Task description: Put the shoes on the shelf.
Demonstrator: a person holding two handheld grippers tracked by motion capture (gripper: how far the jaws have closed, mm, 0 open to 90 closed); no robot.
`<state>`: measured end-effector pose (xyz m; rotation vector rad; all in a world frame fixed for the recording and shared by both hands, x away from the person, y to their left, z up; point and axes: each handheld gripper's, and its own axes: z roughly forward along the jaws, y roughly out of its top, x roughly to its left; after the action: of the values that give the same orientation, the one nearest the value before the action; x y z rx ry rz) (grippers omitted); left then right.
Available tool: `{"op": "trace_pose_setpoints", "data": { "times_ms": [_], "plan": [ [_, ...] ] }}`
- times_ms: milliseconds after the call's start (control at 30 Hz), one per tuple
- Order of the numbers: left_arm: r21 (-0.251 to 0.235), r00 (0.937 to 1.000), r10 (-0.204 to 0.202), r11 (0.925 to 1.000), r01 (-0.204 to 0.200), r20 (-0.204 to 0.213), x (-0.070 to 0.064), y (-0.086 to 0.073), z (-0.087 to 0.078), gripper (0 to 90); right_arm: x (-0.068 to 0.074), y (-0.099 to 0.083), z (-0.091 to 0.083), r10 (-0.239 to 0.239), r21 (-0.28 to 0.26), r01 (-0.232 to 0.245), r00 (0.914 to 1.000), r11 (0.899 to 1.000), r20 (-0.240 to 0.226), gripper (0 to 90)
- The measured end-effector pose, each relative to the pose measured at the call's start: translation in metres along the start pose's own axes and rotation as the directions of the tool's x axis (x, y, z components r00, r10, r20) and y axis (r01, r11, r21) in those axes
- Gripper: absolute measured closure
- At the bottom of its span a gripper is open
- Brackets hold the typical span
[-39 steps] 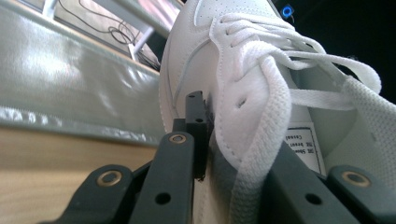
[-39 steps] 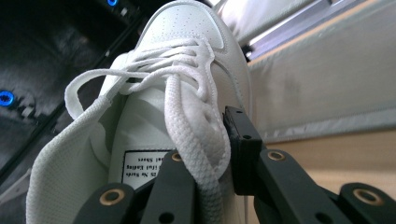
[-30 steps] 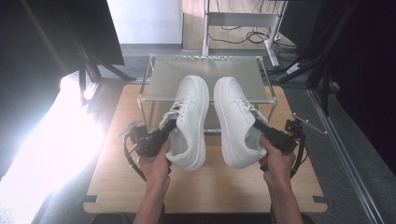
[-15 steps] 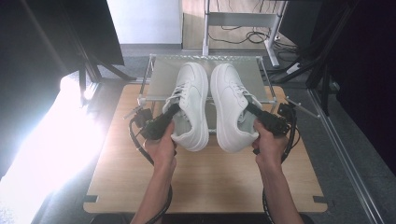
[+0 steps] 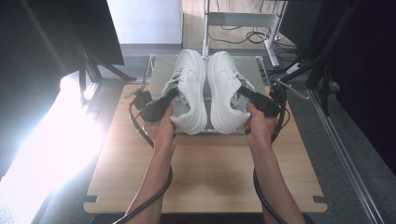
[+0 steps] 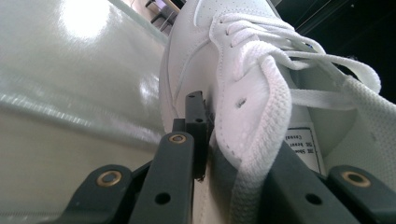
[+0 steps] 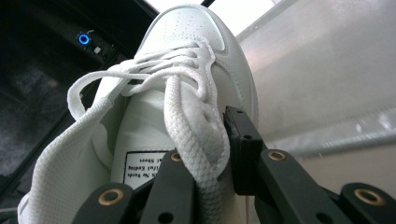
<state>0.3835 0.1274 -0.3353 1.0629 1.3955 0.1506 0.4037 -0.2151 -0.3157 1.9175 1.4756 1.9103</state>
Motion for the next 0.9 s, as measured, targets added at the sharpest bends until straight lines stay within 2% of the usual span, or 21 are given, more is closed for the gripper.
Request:
{"op": "trace_pose_setpoints", "data": {
  "times_ms": [200, 367, 633, 767, 900],
  "plan": [
    [0.006, 0.9993, 0.005, 1.0000, -0.005, -0.037, -0.002, 0.016, 0.015, 82.8, 0.004, 0.014, 0.014, 0.004, -0.010, -0.004, 0.9998, 1.000, 0.022, 81.4],
    [0.010, 0.9985, -0.018, 0.9998, 0.018, -0.051, -0.002, 0.027, 0.029, 82.8, 0.006, 0.025, 0.026, -0.013, -0.024, 0.014, 0.9982, 1.000, 0.058, 81.3],
    [0.042, 0.9944, 0.018, 0.9990, -0.013, -0.104, -0.005, 0.041, 0.052, 82.4, 0.003, 0.038, 0.042, -0.023, -0.026, 0.026, 0.9936, 0.999, 0.111, 81.0],
    [0.056, 0.9935, 0.012, 0.9984, -0.006, -0.114, -0.006, 0.044, 0.063, 82.4, 0.000, 0.043, 0.051, -0.009, -0.024, 0.012, 0.9923, 1.000, 0.123, 80.6],
    [0.066, 0.9897, 0.026, 0.9977, -0.017, -0.141, -0.007, 0.048, 0.069, 82.2, 0.000, 0.048, 0.057, -0.003, -0.030, 0.008, 0.9906, 1.000, 0.137, 80.0]
  ]
}}
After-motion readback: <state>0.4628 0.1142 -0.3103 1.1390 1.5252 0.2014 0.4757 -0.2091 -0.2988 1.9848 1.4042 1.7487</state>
